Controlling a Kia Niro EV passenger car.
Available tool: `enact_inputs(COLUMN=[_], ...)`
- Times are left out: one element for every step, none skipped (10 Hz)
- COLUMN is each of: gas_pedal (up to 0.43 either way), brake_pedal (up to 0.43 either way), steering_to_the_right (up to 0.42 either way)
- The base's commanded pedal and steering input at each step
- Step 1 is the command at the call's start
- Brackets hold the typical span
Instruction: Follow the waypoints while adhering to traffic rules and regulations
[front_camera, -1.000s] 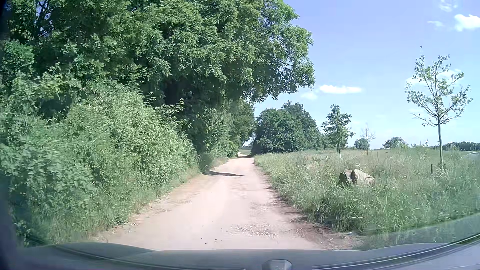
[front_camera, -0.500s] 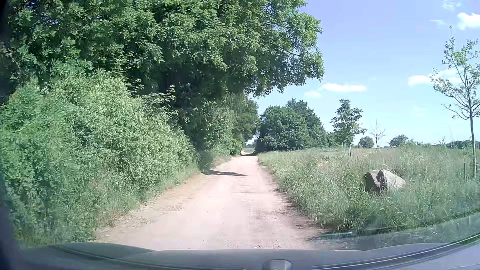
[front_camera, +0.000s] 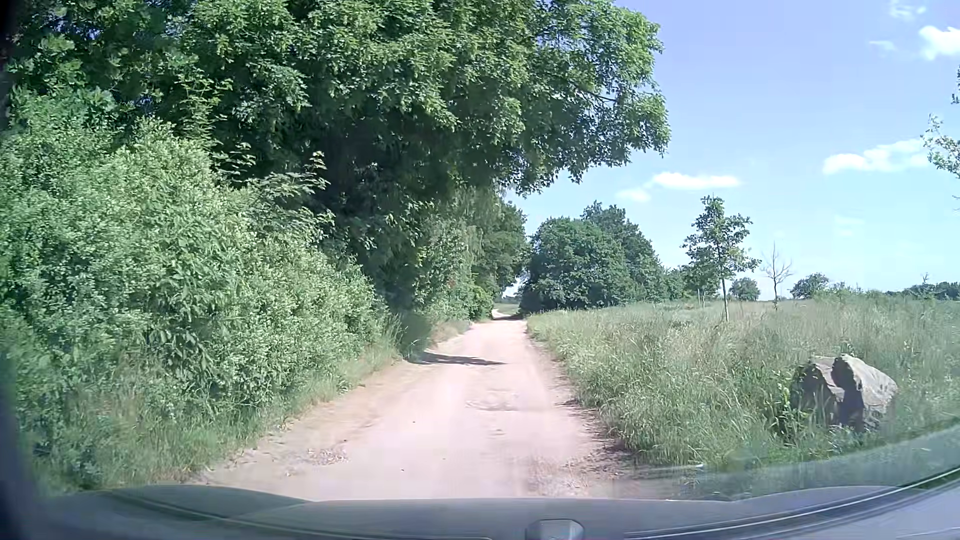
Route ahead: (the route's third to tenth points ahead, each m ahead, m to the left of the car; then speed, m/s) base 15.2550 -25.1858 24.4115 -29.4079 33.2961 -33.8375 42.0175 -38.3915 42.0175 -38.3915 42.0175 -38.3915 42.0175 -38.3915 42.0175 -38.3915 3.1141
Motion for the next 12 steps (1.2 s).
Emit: enact_inputs(gas_pedal=[0.0, 0.0, 0.0, 0.0, 0.0, 0.0, 0.0, 0.0, 0.0, 0.0, 0.0, 0.0], brake_pedal=[0.03, 0.03, 0.03, 0.03, 0.03, 0.03, 0.03, 0.03, 0.03, 0.03, 0.03, 0.03], steering_to_the_right=[-0.058, -0.056, -0.055, -0.052, -0.043, -0.026, -0.012, -0.001, -0.003, -0.003, -0.003, -0.003])
